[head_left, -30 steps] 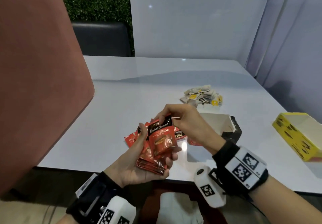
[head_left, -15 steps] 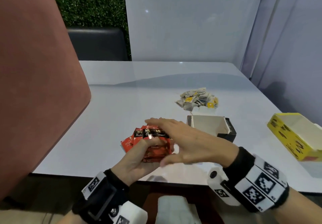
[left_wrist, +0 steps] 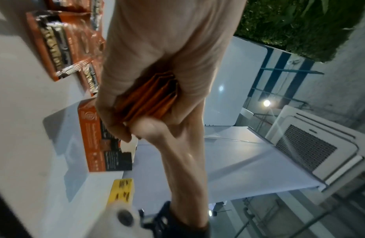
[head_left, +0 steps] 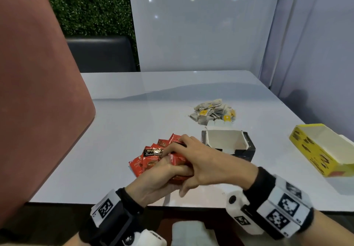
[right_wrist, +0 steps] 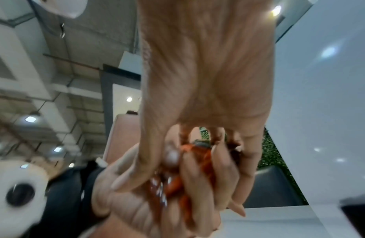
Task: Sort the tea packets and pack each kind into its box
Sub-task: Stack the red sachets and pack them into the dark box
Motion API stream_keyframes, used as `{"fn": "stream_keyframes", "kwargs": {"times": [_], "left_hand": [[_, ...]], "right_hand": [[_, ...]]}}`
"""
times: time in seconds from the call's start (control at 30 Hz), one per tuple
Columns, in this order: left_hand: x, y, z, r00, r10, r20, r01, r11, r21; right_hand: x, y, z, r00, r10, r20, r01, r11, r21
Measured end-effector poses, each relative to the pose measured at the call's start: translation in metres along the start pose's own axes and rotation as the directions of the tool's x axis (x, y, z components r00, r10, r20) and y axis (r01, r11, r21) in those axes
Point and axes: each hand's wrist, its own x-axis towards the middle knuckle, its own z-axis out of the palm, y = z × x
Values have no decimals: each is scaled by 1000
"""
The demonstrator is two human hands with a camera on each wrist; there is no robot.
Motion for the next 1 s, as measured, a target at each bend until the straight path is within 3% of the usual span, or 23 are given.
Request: {"fn": "stream_keyframes", "kwargs": {"times": [0.07,0.13,0.2,0.3,0.37,0.43,0.5,0.57,0.73,1.0], "left_hand": [[4,8,-2,999,6,46,-14,986,168],[13,19,0,997,30,70,-54,927,372],[27,27,9,994,75,85,-110,825,554],[54,33,16,981,157,113,-193,764,616],[68,34,17,981,160,110,-192,722,664],[79,33,13,984,148,99,-170,624,763],[87,25,7,991,115,74,-121,491,863],[92,15,1,996,62,58,-79,419,904],[101,8,1,991,91,96,-126,428,895],[107,8,-3,994,75,84,-109,477,872]], "right_hand": [[-6,7,-20,999,44,-8,-42,980,193],[-10,19,-39,987,115,-112,-78,955,288],[-11,29,-51,971,140,-193,-88,963,254],[-12,39,-61,950,155,-272,-108,978,180],[-15,49,-68,914,132,-382,-108,991,84],[-20,66,-74,896,102,-432,-156,984,-91],[-24,84,-71,929,121,-351,-224,936,-270],[-25,97,-61,959,180,-221,-252,899,-359],[-17,104,-33,984,174,-44,-174,862,-477],[1,111,-18,992,82,91,-50,949,-311]]}}
